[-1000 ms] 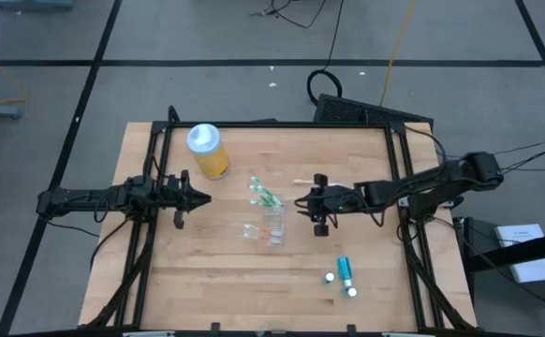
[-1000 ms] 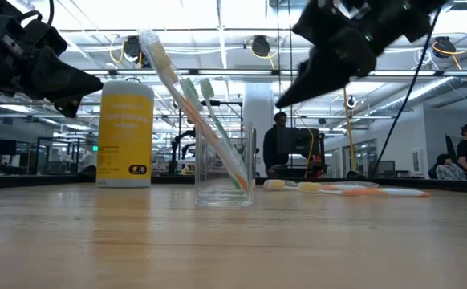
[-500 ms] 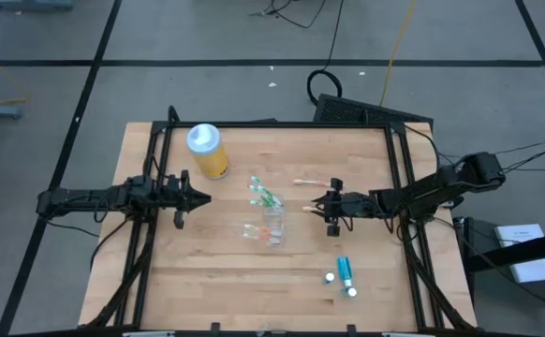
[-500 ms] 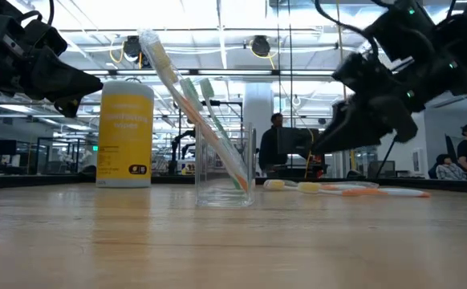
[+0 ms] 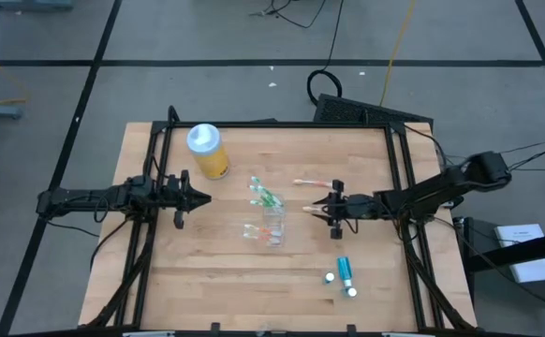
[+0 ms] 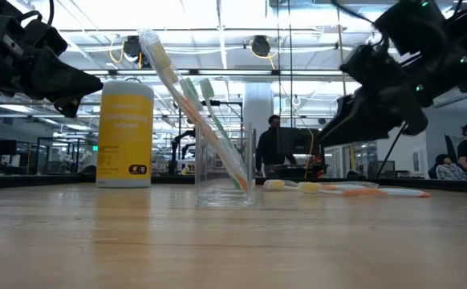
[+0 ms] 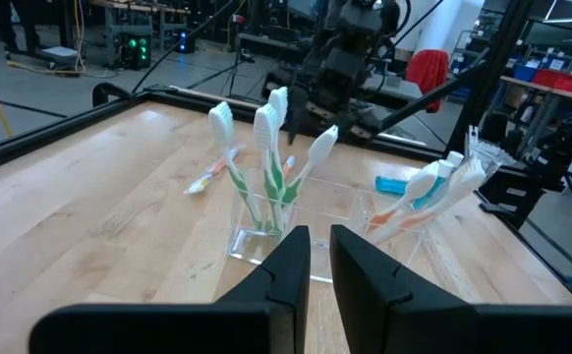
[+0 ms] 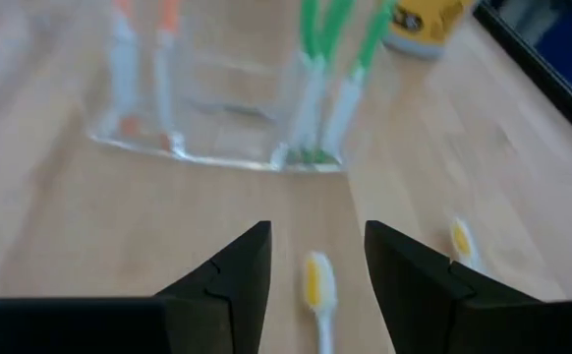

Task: Pick & Place toothbrushing station
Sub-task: Put the blue mouthwash bottle into the transparent organizer

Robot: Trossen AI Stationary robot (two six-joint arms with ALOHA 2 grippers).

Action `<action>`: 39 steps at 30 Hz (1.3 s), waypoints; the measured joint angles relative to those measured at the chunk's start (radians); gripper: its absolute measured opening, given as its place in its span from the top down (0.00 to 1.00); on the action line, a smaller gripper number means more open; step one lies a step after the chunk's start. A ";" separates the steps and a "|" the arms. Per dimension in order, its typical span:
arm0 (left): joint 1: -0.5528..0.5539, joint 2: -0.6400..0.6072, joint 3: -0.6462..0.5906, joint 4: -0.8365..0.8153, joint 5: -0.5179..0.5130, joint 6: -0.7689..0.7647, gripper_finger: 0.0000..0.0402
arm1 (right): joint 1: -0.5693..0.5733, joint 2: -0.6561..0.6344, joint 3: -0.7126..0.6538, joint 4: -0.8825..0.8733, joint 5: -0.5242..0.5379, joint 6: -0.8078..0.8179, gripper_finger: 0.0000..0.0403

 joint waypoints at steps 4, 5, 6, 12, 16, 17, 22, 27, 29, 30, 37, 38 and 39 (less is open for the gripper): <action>0.000 0.000 0.000 0.000 0.000 0.000 0.88 | 0.058 -0.062 0.000 -0.015 -0.022 0.000 0.59; 0.000 0.000 0.000 0.000 0.000 0.000 0.88 | 0.076 -0.080 0.000 -0.028 -0.034 0.006 0.57; 0.000 0.000 0.000 0.000 0.000 0.000 0.88 | 0.095 -0.099 0.000 -0.038 -0.052 0.022 0.55; 0.000 0.000 0.000 0.000 0.000 0.000 0.88 | 0.230 -0.199 0.056 -0.222 -0.083 0.235 0.41; 0.000 0.000 0.000 0.000 0.000 0.000 0.88 | 0.315 -0.206 0.203 -0.605 -0.080 0.450 0.36; 0.000 0.000 0.000 0.000 0.000 0.000 0.88 | 0.329 -0.195 0.241 -0.705 -0.080 0.522 0.35; 0.000 0.000 0.000 0.000 0.000 0.000 0.88 | 0.361 -0.119 0.361 -1.006 -0.170 0.842 0.36; 0.000 0.000 0.000 0.000 0.000 0.000 0.88 | 0.350 -0.019 0.370 -1.032 -0.406 1.075 0.37; 0.000 0.000 0.000 0.000 0.000 0.000 0.88 | 0.343 0.019 0.370 -1.032 -0.487 1.118 0.37; 0.000 0.000 0.000 0.000 0.000 0.000 0.88 | 0.343 0.036 0.370 -1.032 -0.520 1.133 0.37; 0.000 0.000 0.000 0.000 0.000 0.000 0.88 | 0.343 0.095 0.370 -0.983 -0.601 1.135 0.37; 0.000 0.000 0.000 0.000 0.000 0.000 0.88 | 0.343 0.099 0.370 -0.962 -0.602 1.134 0.37; 0.000 0.000 0.000 0.000 0.000 0.000 0.88 | 0.343 0.103 0.370 -0.940 -0.603 1.134 0.37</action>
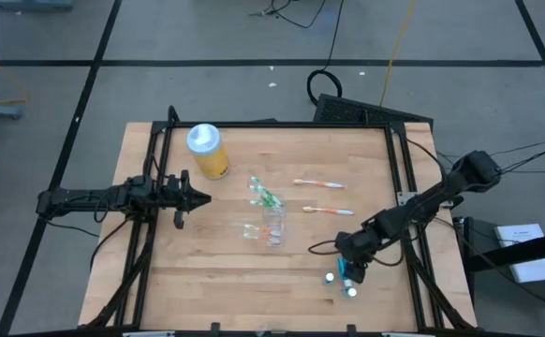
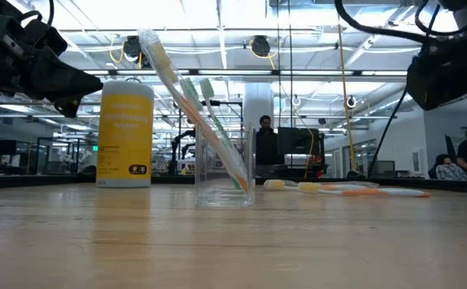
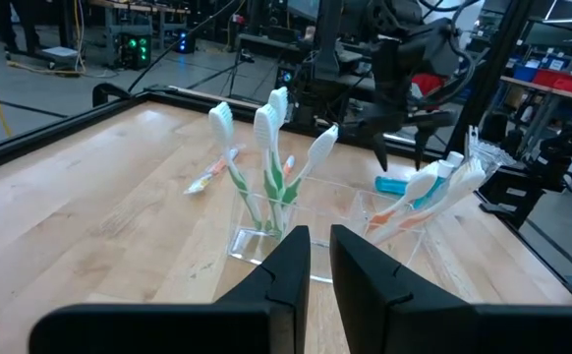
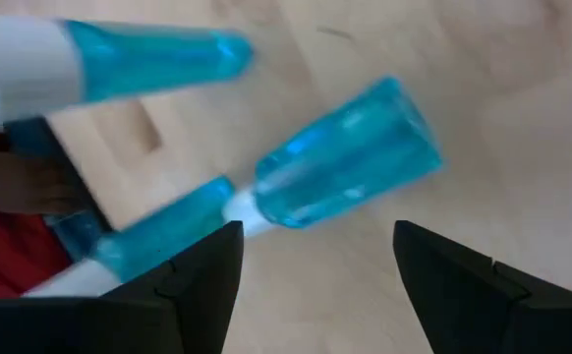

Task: Pick & Place toothbrushing station
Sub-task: Put the blue mouthwash bottle into the transparent organizer

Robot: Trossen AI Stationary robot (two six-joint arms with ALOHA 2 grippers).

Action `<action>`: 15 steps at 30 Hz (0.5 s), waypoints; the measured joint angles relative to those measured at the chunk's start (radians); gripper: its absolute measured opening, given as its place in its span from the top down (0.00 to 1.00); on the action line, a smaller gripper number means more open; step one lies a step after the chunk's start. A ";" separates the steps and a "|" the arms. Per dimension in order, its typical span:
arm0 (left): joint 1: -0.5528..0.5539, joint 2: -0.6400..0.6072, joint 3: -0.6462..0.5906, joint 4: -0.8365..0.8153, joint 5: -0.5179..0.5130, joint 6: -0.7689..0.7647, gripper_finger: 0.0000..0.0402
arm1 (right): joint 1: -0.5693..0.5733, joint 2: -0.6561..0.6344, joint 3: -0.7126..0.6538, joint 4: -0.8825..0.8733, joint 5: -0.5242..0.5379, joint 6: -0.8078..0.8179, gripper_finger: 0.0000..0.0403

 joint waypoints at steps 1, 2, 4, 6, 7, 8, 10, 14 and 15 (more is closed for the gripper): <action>0.000 0.000 0.000 0.000 0.000 0.000 0.88 | 0.000 0.003 0.000 0.021 0.000 -0.003 0.37; 0.000 0.000 0.000 0.000 0.000 0.000 0.88 | 0.000 0.005 0.000 0.037 0.000 -0.011 0.37; 0.000 0.000 0.000 0.000 0.000 0.000 0.88 | 0.000 0.016 0.000 0.077 0.000 -0.039 0.37; 0.000 0.000 0.000 0.000 0.000 0.000 0.88 | 0.000 0.029 0.000 0.096 0.001 -0.074 0.37; 0.000 0.000 0.000 0.000 0.000 0.000 0.88 | 0.000 0.035 0.000 0.098 0.001 -0.095 0.37; 0.000 0.000 0.000 0.000 0.000 0.000 0.88 | -0.004 0.042 0.000 0.102 0.001 -0.117 0.37; 0.000 0.000 0.000 0.000 0.000 0.000 0.88 | -0.011 0.059 0.000 0.117 0.002 -0.152 0.37; 0.000 0.000 0.000 0.000 0.000 0.000 0.88 | -0.034 0.086 -0.007 0.151 0.011 -0.211 0.37; 0.000 0.000 0.000 0.000 0.000 0.000 0.88 | -0.040 0.090 -0.010 0.156 0.026 -0.222 0.37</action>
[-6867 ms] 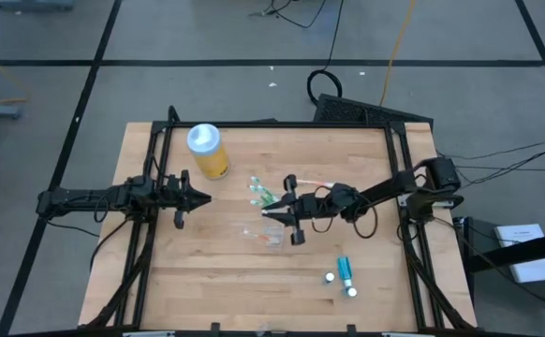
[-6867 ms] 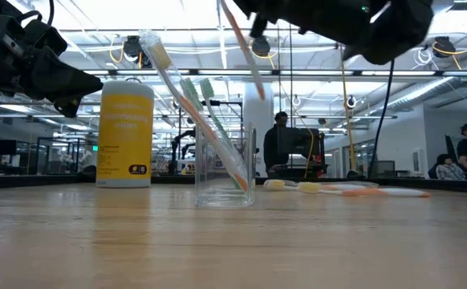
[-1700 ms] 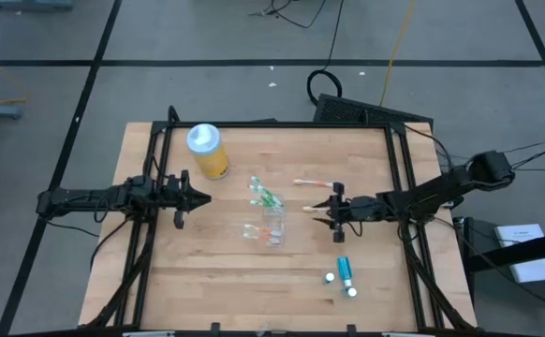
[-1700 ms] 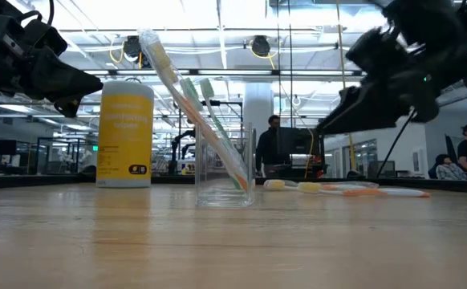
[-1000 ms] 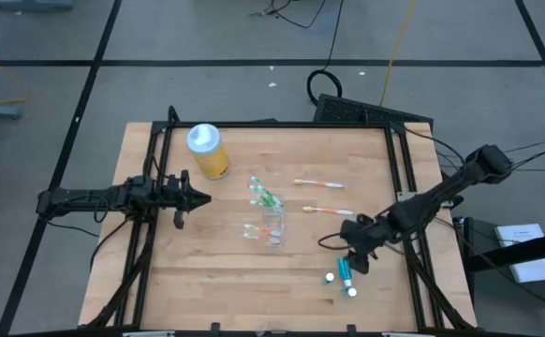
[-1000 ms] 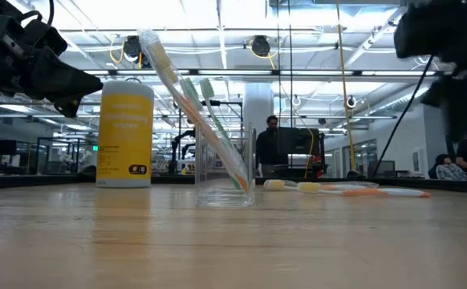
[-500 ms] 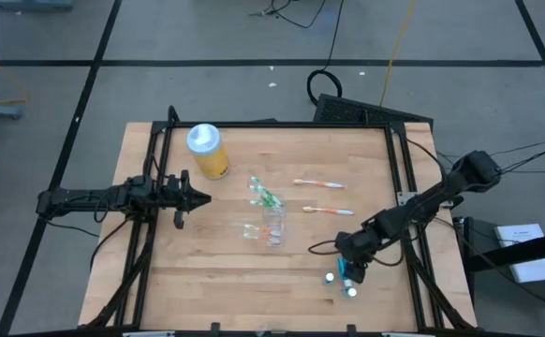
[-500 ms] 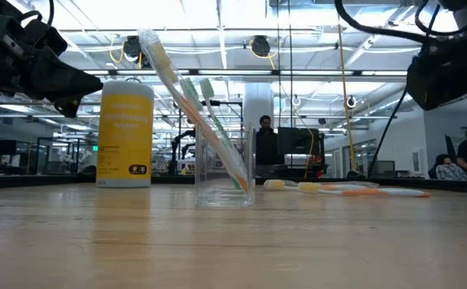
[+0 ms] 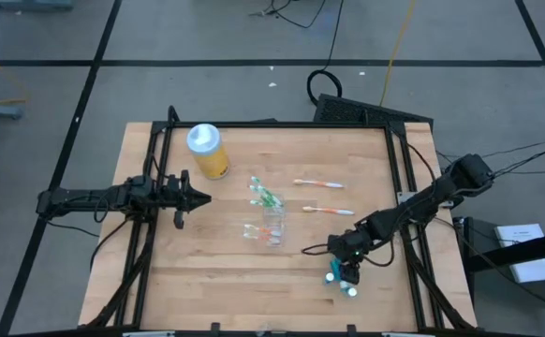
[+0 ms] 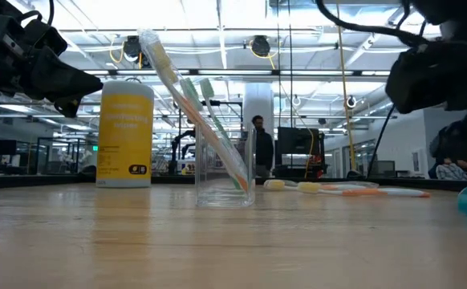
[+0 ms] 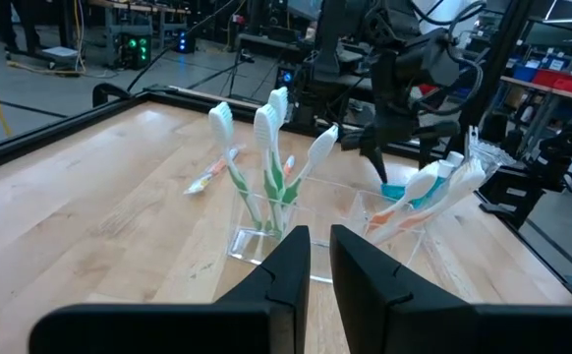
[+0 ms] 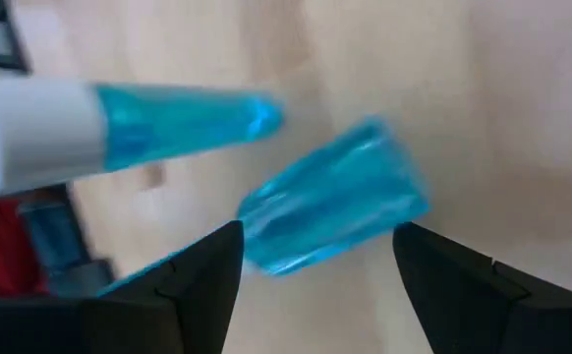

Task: Pick & Place toothbrushing station
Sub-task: Put the blue mouthwash bottle into the transparent organizer

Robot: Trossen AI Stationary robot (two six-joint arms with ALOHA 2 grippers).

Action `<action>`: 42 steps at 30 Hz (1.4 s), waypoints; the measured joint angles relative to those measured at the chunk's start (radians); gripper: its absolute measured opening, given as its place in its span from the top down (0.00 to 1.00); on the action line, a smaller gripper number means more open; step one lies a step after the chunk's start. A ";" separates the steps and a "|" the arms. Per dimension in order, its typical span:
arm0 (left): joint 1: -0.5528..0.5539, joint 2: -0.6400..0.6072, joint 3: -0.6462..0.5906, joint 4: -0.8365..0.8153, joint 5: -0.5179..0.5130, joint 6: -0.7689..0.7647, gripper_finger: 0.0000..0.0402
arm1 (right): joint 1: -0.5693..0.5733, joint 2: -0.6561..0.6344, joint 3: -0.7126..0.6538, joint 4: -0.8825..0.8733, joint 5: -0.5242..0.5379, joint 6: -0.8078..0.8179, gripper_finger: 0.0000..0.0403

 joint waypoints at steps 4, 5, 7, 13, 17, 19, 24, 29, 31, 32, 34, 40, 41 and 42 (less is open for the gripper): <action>0.000 0.000 0.000 0.000 0.000 0.000 0.88 | -0.032 0.012 -0.003 -0.007 0.046 -0.048 0.37; 0.000 0.000 0.000 0.000 0.000 0.000 0.88 | -0.039 0.012 -0.004 -0.004 0.059 -0.061 0.37; 0.000 0.000 0.000 -0.001 0.000 0.000 0.88 | -0.051 0.011 -0.004 -0.003 0.081 -0.074 0.37; 0.000 0.000 0.000 0.000 0.000 0.000 0.88 | -0.057 0.011 -0.004 -0.033 0.219 -0.183 0.37; 0.000 0.000 0.000 0.000 0.000 0.000 0.88 | -0.064 0.011 -0.004 -0.079 0.334 -0.240 0.37; 0.000 0.000 0.000 0.000 0.000 0.000 0.88 | -0.071 0.011 -0.004 -0.102 0.397 -0.262 0.37; 0.000 0.000 0.000 0.000 0.000 0.000 0.88 | -0.105 0.003 -0.006 -0.185 0.510 -0.297 0.37; 0.000 0.000 0.000 0.000 0.000 0.000 0.88 | -0.144 -0.046 -0.008 -0.243 0.351 -0.333 0.37; 0.000 0.000 0.000 0.000 0.000 0.000 0.88 | -0.140 -0.063 -0.006 -0.234 0.267 -0.335 0.37; 0.000 0.000 0.000 0.000 0.000 0.000 0.88 | -0.133 -0.070 -0.008 -0.235 0.229 -0.332 0.37; 0.000 0.000 0.000 0.000 0.000 0.000 0.88 | -0.124 -0.075 -0.014 -0.235 0.181 -0.331 0.37; 0.000 0.000 0.000 0.000 0.000 0.000 0.88 | -0.066 -0.071 -0.047 -0.231 0.134 -0.338 0.37; 0.000 0.000 0.000 0.000 0.000 0.000 0.88 | -0.060 -0.072 -0.052 -0.231 0.144 -0.343 0.37; 0.000 0.000 0.000 0.000 0.000 0.000 0.88 | -0.055 -0.072 -0.053 -0.231 0.160 -0.352 0.37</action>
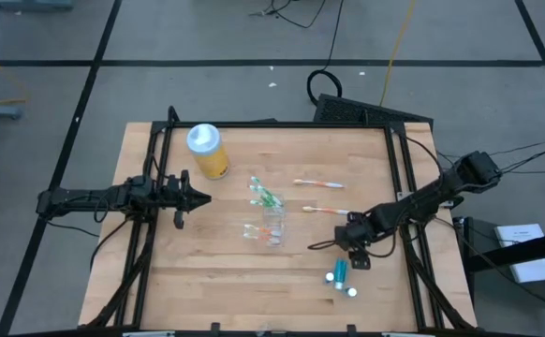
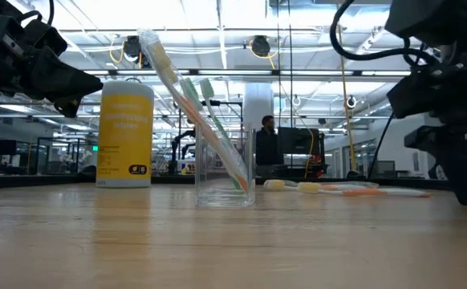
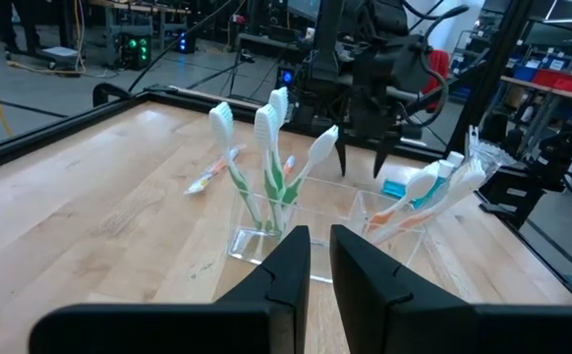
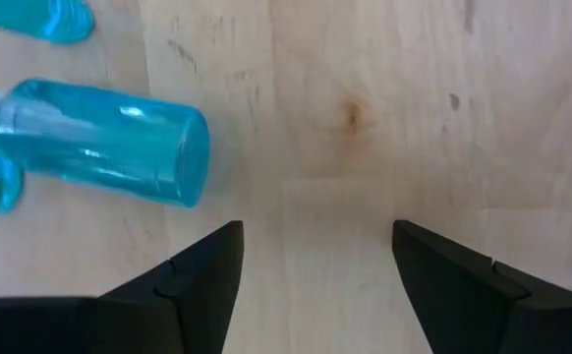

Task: Pick & Place toothbrushing station
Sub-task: Put the blue mouthwash bottle into the transparent organizer

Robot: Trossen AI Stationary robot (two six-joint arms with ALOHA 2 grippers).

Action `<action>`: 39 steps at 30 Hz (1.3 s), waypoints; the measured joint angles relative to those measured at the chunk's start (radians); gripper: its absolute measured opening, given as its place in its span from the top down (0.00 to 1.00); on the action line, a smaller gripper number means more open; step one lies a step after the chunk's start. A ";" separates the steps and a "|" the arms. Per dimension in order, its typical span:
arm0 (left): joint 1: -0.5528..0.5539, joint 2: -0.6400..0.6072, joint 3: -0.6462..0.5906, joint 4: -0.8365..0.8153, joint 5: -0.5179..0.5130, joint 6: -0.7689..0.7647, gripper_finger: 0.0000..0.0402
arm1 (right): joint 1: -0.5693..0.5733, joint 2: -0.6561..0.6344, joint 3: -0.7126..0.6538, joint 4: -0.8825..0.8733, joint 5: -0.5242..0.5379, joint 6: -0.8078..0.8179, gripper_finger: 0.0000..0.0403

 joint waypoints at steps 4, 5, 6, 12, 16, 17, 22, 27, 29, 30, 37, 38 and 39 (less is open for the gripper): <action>0.000 0.000 0.000 0.000 0.000 0.000 0.88 | 0.013 -0.005 -0.002 0.021 0.005 -0.041 0.37; 0.000 0.000 0.000 0.000 0.000 0.000 0.88 | 0.019 -0.005 -0.003 0.031 0.006 -0.050 0.37; 0.000 0.000 0.000 0.000 0.000 0.000 0.88 | 0.028 -0.005 -0.004 0.040 0.010 -0.060 0.37; 0.000 0.000 0.000 0.000 0.000 0.000 0.88 | 0.107 -0.001 -0.013 0.127 0.001 -0.131 0.37; 0.000 0.000 0.000 0.000 0.000 0.000 0.88 | 0.162 -0.005 -0.048 0.211 0.003 -0.089 0.37; 0.000 0.000 0.000 0.000 0.000 0.000 0.88 | 0.173 -0.005 -0.055 0.239 0.007 -0.080 0.37; 0.000 0.000 0.000 0.000 0.000 0.000 0.88 | 0.205 -0.003 -0.079 0.326 0.126 -0.077 0.37; 0.000 0.000 0.000 0.000 0.000 0.000 0.88 | 0.199 0.000 -0.116 0.401 0.346 -0.117 0.37; 0.000 0.000 0.000 0.000 0.000 0.000 0.88 | 0.199 0.000 -0.140 0.452 0.400 -0.129 0.37; 0.000 0.000 0.000 0.000 0.000 0.000 0.88 | 0.196 0.000 -0.151 0.481 0.423 -0.134 0.37; 0.000 0.000 0.000 0.000 0.000 0.000 0.88 | 0.135 -0.007 -0.187 0.569 0.467 -0.112 0.37; 0.000 0.000 0.000 0.000 0.000 0.000 0.88 | 0.128 -0.017 -0.187 0.568 0.465 -0.102 0.37; 0.000 0.000 0.000 -0.001 0.000 0.000 0.88 | 0.121 -0.029 -0.187 0.565 0.454 -0.100 0.37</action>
